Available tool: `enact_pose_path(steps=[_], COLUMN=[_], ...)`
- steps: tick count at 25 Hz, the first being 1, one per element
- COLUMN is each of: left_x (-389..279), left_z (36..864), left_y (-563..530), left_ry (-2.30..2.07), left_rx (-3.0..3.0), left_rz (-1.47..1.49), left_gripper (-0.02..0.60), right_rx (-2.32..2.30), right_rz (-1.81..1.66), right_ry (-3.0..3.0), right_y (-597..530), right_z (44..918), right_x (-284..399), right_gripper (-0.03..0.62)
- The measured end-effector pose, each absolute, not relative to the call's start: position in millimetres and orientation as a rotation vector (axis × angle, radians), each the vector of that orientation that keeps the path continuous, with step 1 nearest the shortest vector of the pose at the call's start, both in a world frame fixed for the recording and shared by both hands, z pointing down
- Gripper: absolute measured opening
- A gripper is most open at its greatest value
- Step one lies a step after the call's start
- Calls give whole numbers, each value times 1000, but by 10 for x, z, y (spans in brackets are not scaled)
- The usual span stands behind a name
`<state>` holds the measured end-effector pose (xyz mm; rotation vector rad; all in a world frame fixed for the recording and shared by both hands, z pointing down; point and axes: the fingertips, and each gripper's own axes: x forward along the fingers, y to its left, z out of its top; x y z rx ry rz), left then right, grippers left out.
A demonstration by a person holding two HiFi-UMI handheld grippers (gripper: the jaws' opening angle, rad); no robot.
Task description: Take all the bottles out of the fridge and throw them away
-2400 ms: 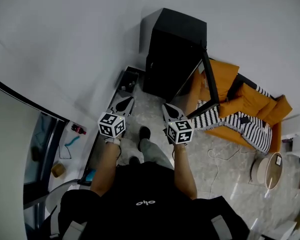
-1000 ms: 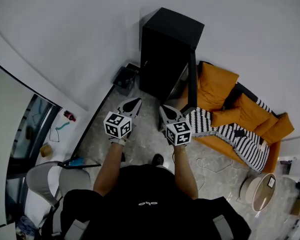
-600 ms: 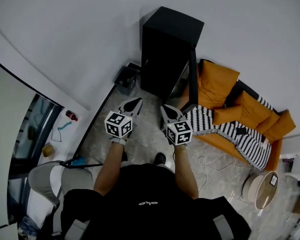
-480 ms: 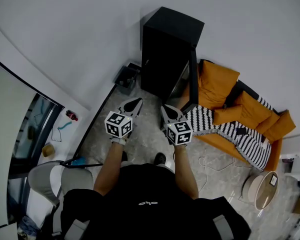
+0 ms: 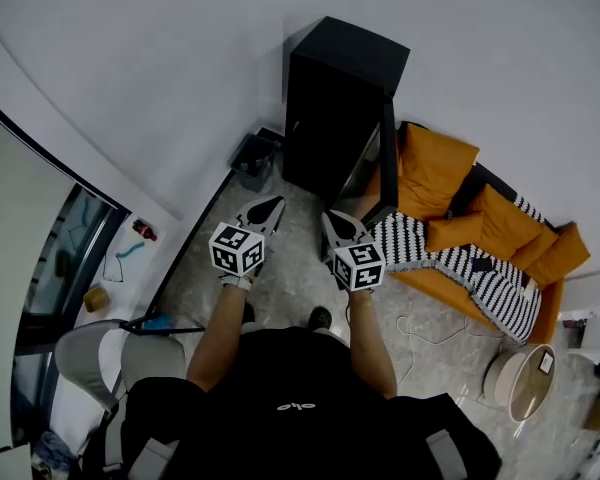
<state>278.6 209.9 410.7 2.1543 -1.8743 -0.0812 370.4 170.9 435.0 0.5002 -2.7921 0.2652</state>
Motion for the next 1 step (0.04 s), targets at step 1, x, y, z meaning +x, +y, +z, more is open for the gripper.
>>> enact_pose_path(steps=[1], left_x=[2786], left_z=[4107], left_y=[2114], left_ry=[-1874], left_rx=[2155], left_rz=[-83], left_gripper=[5], right_rx=[499], right_rz=[263], right_ry=[-2792], right_y=[1724], right_z=[4351], right_x=[3703], right_gripper=[9])
